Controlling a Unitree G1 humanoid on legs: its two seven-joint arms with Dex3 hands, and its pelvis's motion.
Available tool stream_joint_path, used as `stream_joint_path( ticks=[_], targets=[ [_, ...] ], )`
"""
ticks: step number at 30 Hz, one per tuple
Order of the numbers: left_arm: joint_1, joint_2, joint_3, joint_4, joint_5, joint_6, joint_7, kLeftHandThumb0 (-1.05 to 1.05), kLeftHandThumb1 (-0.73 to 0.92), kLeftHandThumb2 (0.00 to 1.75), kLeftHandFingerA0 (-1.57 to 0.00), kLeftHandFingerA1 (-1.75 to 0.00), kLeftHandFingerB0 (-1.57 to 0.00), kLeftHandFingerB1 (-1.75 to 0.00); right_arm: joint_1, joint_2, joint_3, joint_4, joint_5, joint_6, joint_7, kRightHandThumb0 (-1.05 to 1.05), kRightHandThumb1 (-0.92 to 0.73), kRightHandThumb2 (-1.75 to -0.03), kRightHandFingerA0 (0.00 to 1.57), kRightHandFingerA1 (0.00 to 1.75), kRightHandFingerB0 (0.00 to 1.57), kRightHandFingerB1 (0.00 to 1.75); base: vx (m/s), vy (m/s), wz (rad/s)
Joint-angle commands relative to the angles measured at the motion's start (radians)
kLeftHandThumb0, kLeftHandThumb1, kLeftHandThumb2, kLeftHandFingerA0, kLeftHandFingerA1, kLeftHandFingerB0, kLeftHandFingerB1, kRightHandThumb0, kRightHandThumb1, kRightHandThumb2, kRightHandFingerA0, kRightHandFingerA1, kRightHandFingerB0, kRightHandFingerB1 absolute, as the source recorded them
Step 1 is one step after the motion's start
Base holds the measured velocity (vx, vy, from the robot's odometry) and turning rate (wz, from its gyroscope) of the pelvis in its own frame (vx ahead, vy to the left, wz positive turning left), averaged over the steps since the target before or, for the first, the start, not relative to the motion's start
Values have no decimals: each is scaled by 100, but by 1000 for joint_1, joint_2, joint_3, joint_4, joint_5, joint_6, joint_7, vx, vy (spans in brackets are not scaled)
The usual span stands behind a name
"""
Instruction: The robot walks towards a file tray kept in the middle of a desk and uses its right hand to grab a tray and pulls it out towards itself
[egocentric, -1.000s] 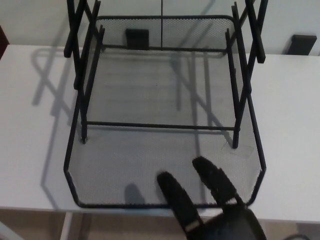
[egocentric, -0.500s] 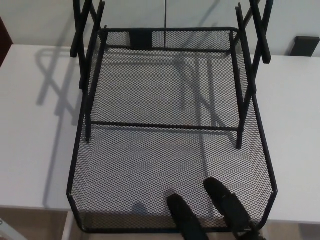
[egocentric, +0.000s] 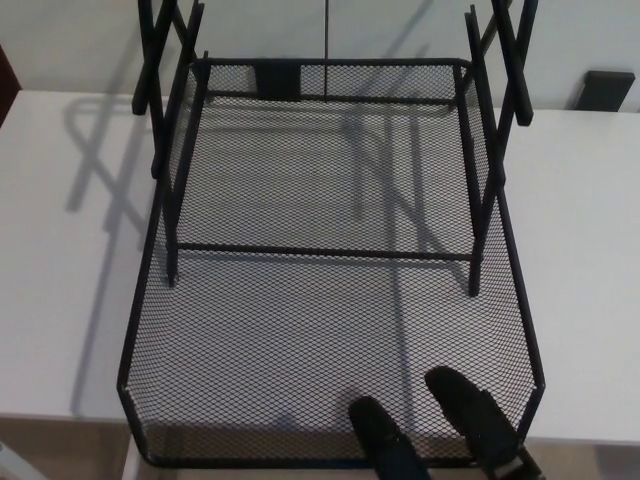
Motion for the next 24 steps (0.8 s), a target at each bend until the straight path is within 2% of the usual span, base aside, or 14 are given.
stream_joint_path(
  ticks=[1, 2, 5, 7, 8, 12, 13, 14, 16, 17, 21, 22, 23, 24],
  targets=[
    [12, 43, -16, 8, 36, 47, -37, -39, 53, 56, -62, -43, -51, -40, -24, 96, 236, -363, 56, -300, -193, -29, -44, -104, 14, 65, 7, 60, 0, 0, 0],
    [11, 39, -19, 11, 41, 43, -29, -46, 45, 73, -57, -53, -47, -49, -75, -16, 69, -271, 267, -371, -316, -47, -55, -74, 12, 43, 12, 35, 0, 0, 0],
    [6, 43, -22, 14, 50, 36, -25, -38, 53, 56, -63, -44, -53, -40, -57, -43, 80, -359, 355, -402, -219, -52, -55, -79, 5, 47, 7, 39, 0, 0, 0],
    [6, 50, -25, 5, 59, 44, -27, -39, 54, 56, -63, -44, -52, -40, -62, -69, 70, -392, 407, -432, -195, -53, -56, -79, 5, 47, 7, 40, 0, 0, 0],
    [3, 46, -27, 10, 63, 48, -21, -45, 45, 72, -61, -54, -48, -50, -74, -96, 49, -417, 441, -455, -186, -49, -68, -61, 11, 43, 12, 32, 0, 0, 0],
    [2, 47, -26, 12, 52, 45, -29, -43, 46, 71, -60, -54, -48, -49, -211, -81, -39, -399, 549, -536, -233, -40, -71, -62, 24, 50, 17, 36, 0, 0, 0],
    [5, 49, -27, 0, 54, 52, -34, -35, 53, 56, -64, -44, -52, -40, -250, -93, -88, -404, 652, -576, -208, -40, -77, -63, 16, 49, 12, 38, 0, 0, 0],
    [5, 47, -27, 1, 51, 50, -34, -43, 45, 71, -59, -53, -49, -49, -273, -107, -123, -421, 712, -591, -176, -41, -77, -63, 13, 51, 11, 41, 0, 0, 0],
    [3, 45, -30, 9, 51, 51, -34, -43, 46, 70, -57, -52, -49, -49, -310, -100, -152, -421, 778, -625, -165, -33, -72, -67, 16, 59, 10, 48, 0, 0, 0],
    [6, 48, -30, 4, 53, 55, -35, -36, 53, 56, -61, -43, -52, -40, -320, -90, -157, -423, 785, -632, -168, -31, -69, -68, 16, 61, 8, 50, 0, 0, 0],
    [11, 55, -29, -18, 61, 74, -39, -36, 54, 56, -61, -43, -51, -39, -298, -141, -195, -499, 819, -608, -77, -29, -63, -64, 15, 64, 10, 53, 0, 0, 0],
    [10, 55, -29, -17, 62, 74, -38, -43, 47, 70, -57, -51, -48, -48, -279, -157, -200, -517, 848, -612, -58, -28, -62, -64, 15, 64, 9, 54, 0, 0, 0],
    [8, 53, -30, -6, 62, 68, -32, -35, 53, 56, -64, -43, -51, -40, -221, -210, -200, -551, 1009, -655, -7, -27, -66, -69, 9, 60, 3, 50, 0, 0, 0],
    [11, 54, -30, -7, 62, 66, -32, -43, 46, 71, -59, -52, -47, -48, -190, -246, -217, -537, 1091, -716, -19, -34, -70, -66, 18, 60, 9, 45, 0, 0, 0]
  ],
)
